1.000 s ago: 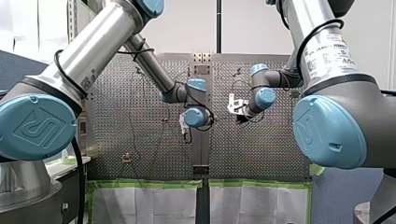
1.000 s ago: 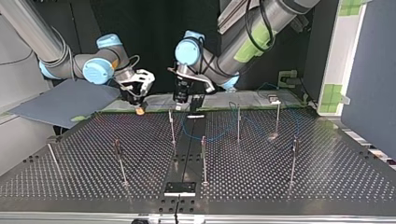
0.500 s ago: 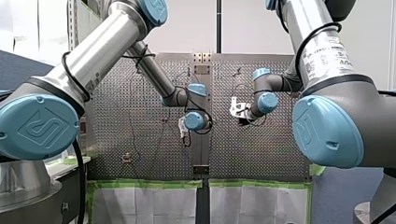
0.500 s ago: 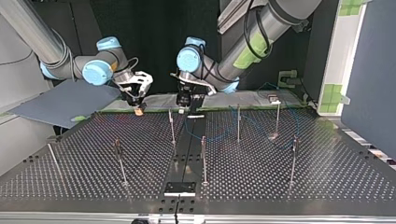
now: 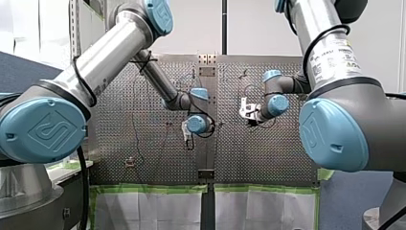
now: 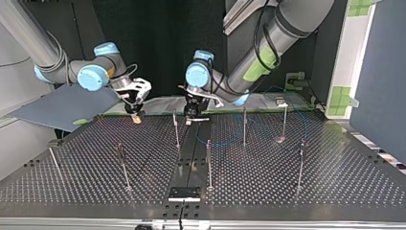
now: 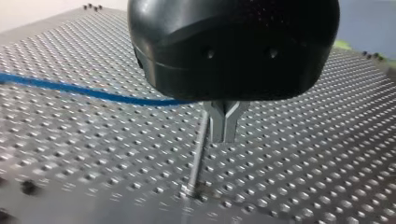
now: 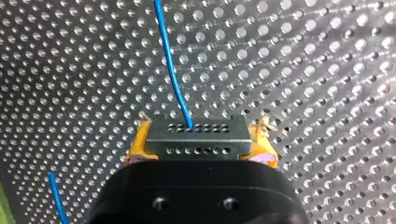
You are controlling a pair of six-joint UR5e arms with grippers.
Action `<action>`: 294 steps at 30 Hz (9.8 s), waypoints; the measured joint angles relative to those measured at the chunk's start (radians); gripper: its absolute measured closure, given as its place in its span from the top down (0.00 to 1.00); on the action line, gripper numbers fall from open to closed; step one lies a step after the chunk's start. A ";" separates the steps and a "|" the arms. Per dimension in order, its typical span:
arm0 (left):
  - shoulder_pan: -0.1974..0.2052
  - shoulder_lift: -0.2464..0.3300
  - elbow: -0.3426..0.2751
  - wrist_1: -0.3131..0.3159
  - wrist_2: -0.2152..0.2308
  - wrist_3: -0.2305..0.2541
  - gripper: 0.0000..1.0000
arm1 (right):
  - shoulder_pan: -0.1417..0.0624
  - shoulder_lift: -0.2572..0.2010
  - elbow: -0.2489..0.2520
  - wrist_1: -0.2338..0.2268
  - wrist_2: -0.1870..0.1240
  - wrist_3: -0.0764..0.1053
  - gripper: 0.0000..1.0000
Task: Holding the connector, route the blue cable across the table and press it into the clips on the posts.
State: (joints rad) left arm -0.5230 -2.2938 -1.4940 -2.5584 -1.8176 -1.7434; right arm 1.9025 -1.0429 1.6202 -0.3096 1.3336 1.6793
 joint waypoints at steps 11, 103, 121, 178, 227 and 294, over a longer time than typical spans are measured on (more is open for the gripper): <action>0.024 -0.077 0.098 -0.098 -0.022 0.008 0.00 | -0.043 0.030 -0.035 -0.005 -0.018 0.001 0.00; -0.382 -0.082 0.244 -0.390 -0.439 -0.025 1.00 | -0.145 0.063 -0.102 0.010 -0.096 -0.021 0.00; -0.342 -0.228 0.389 -0.404 -0.464 -0.027 1.00 | -0.147 0.063 -0.102 0.010 -0.103 -0.022 0.00; -0.295 -0.385 0.766 -0.296 -0.603 0.023 1.00 | -0.147 0.063 -0.103 0.009 -0.107 -0.021 0.00; -0.290 -0.410 0.789 -0.409 -0.627 -0.042 0.00 | -0.145 0.062 -0.107 0.010 -0.120 -0.018 0.00; -0.263 -0.118 0.787 -0.400 -0.623 0.045 0.00 | -0.146 -0.265 -0.198 0.142 -0.214 0.099 0.00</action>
State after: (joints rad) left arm -0.7856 -2.4120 -0.7068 -2.9579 -2.4408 -1.6983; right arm 1.7569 -1.3080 1.4217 -0.1673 1.1193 1.7783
